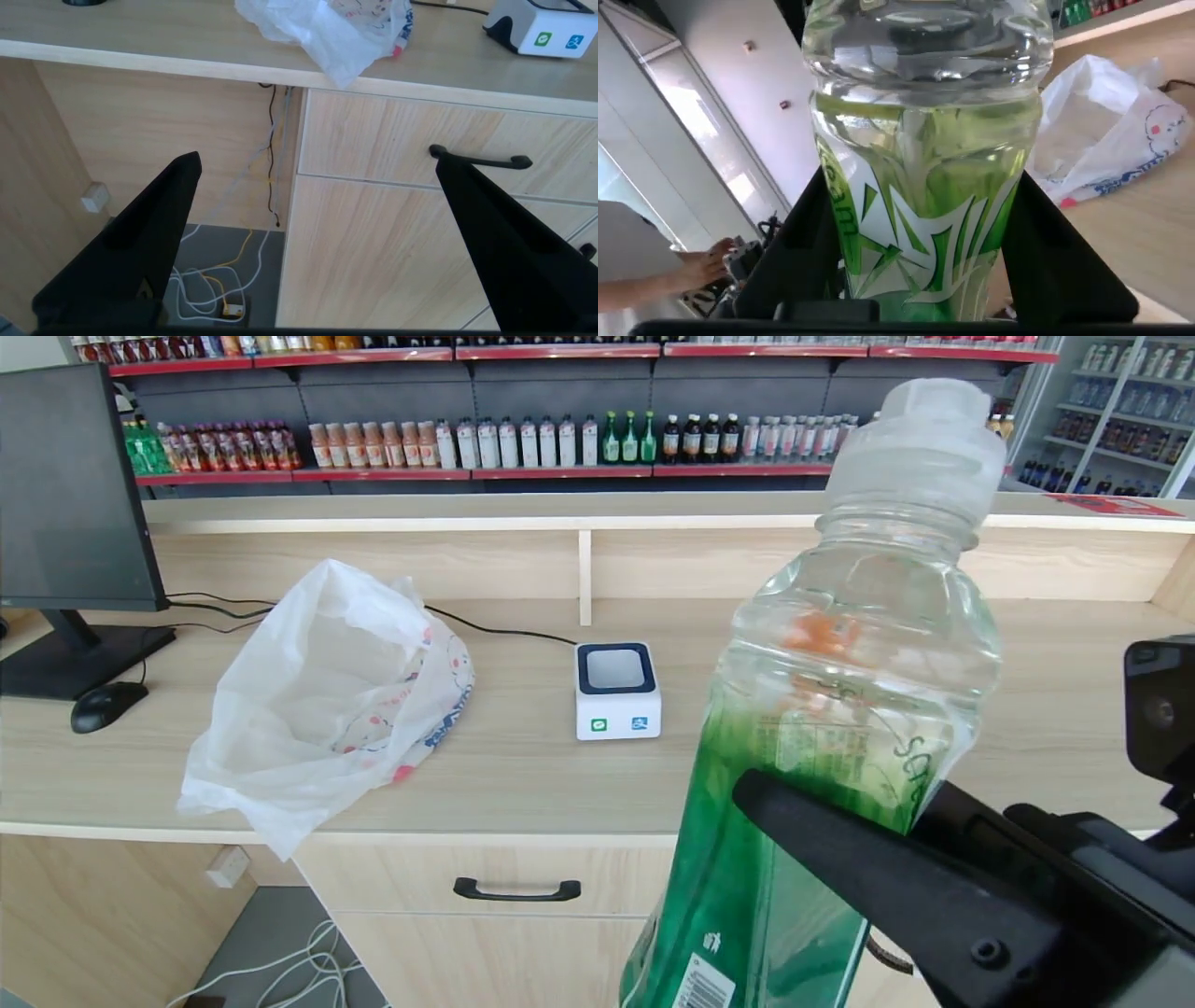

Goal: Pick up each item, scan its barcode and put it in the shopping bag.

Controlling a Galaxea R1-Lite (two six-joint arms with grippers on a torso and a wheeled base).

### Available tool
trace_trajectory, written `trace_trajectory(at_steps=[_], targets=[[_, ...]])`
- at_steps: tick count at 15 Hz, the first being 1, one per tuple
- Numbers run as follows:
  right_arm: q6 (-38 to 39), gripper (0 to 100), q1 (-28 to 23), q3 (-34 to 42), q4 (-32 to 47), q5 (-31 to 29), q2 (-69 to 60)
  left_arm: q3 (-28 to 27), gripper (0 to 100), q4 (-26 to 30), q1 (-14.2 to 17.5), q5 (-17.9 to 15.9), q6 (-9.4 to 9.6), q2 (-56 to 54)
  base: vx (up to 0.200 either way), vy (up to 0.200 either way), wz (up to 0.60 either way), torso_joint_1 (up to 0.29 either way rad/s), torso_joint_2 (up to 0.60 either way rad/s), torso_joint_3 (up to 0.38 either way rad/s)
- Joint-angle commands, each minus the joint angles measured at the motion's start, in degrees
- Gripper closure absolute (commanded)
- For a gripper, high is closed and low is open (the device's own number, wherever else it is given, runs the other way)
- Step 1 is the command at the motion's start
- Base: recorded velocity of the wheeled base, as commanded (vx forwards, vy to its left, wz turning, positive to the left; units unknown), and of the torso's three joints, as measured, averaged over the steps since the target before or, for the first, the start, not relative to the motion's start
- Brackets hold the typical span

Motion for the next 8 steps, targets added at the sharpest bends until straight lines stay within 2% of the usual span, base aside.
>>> trace_trajectory(at_steps=[1, 2, 3, 5, 8], targets=[[-5.8, 100, -5.0, 0.2, -0.1, 0.2, 0.4, 0.0, 0, 0.0, 0.0, 0.0, -0.02, 0.1, 0.000, 0.000, 0.00, 0.000, 0.00, 0.000], [-7.7, 100, -6.7, 0.2, -0.1, 0.2, 0.4, 0.0, 0, 0.1, 0.0, 0.0, 0.07, 0.0, 0.000, 0.000, 0.00, 0.000, 0.00, 0.000], [-12.6, 100, -10.4, 0.8, -0.1, 0.2, 0.4, 0.0, 0, 0.1, 0.0, 0.0, 0.15, 0.0, 0.000, 0.000, 0.00, 0.000, 0.00, 0.000], [-17.7, 100, -16.3, 1.1, -0.1, 0.0, 0.4, 0.0, 0, 0.1, 0.0, 0.0, 0.15, 0.0, 0.000, 0.000, 0.00, 0.000, 0.00, 0.000], [-24.1, 100, -28.8, 1.1, -0.1, -0.4, 0.6, 0.0, 0, 0.1, 0.0, 0.0, 0.15, 0.1, 0.000, 0.000, 0.00, 0.000, 0.00, 0.000]])
